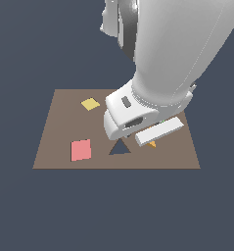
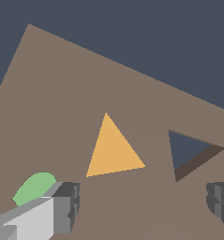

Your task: Insert a designated object into the corresponding slot on a board.

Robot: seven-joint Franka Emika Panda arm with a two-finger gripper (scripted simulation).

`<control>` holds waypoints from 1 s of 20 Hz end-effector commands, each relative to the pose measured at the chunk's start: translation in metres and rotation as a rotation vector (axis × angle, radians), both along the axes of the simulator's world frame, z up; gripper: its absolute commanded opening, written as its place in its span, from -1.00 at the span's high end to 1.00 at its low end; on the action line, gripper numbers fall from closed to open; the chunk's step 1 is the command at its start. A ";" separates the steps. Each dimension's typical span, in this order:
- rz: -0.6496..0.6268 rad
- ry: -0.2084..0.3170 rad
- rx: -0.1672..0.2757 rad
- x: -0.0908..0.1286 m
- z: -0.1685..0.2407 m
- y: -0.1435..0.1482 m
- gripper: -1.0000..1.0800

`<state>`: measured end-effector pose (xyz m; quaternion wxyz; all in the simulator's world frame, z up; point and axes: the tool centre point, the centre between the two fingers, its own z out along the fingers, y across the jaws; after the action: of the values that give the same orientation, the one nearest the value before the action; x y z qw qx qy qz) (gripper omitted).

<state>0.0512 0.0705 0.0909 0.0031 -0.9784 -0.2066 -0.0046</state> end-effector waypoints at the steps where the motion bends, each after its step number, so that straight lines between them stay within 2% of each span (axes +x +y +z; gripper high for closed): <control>1: 0.055 0.002 -0.002 0.006 -0.013 0.009 -0.92; 9: 0.156 0.006 -0.008 0.014 -0.038 0.027 -0.92; 20: 0.167 0.007 -0.008 0.014 -0.054 0.029 -0.92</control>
<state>0.0660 0.0997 0.0421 0.0001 -0.9580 -0.2868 -0.0005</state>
